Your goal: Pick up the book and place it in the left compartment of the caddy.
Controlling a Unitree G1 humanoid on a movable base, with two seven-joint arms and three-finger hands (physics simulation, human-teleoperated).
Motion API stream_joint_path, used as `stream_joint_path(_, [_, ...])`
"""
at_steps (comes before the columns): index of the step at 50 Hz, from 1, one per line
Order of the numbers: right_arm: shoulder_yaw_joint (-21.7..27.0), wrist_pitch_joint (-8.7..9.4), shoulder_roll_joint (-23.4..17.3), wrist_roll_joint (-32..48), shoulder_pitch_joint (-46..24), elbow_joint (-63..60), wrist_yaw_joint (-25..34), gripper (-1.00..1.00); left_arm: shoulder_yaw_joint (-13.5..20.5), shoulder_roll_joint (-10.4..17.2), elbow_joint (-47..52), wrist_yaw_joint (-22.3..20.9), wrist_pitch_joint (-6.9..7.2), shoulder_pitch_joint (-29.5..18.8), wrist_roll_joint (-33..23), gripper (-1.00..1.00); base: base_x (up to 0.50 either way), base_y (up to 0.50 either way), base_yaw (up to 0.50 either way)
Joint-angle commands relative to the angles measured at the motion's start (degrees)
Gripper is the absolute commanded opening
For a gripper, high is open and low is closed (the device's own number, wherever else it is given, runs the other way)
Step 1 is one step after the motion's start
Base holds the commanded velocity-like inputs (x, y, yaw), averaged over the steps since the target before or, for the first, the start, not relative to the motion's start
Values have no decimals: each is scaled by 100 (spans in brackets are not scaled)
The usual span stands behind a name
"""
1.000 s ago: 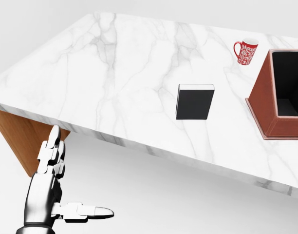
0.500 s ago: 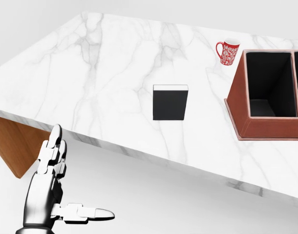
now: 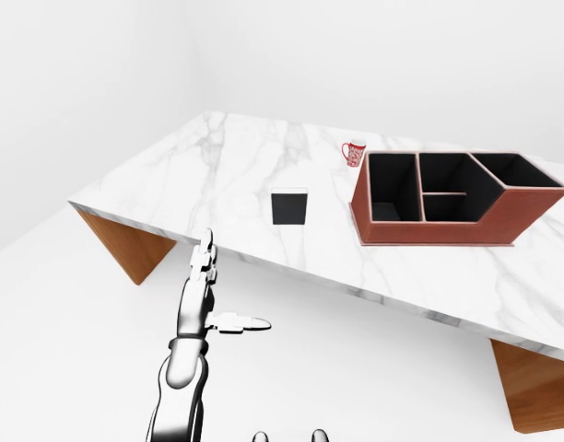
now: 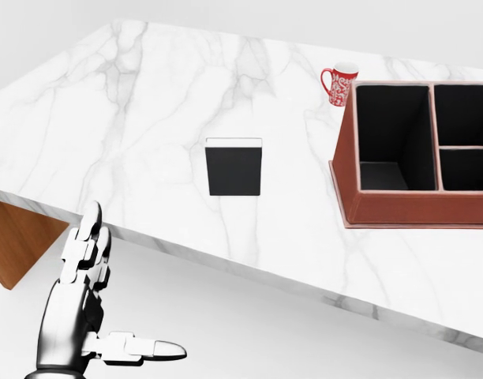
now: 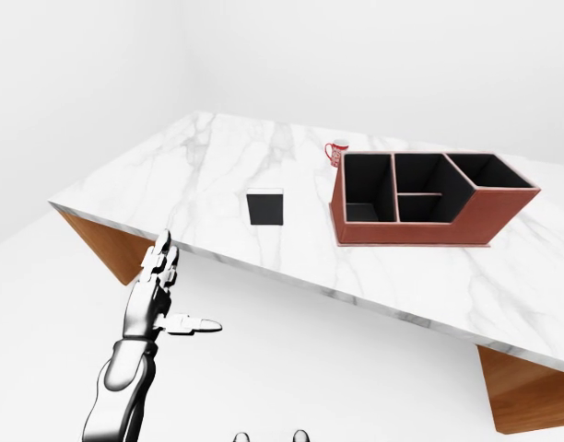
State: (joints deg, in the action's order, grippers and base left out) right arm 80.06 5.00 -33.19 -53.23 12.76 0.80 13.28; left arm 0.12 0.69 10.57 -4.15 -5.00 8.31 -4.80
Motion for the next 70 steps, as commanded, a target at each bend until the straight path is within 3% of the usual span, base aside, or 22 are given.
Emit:
stream_joint_path(1, [-20, 0, -16, 28, -7, 38, -22, 100, 20, 1, -21, -24, 0, -3, 61, 100, 10, -24, 0])
stream_joint_path(70, [-60, 0, -16, 41, -27, 59, -31, 100, 9, 2, 43, -1, 0, 17, -9, 100, 10, -24, 0])
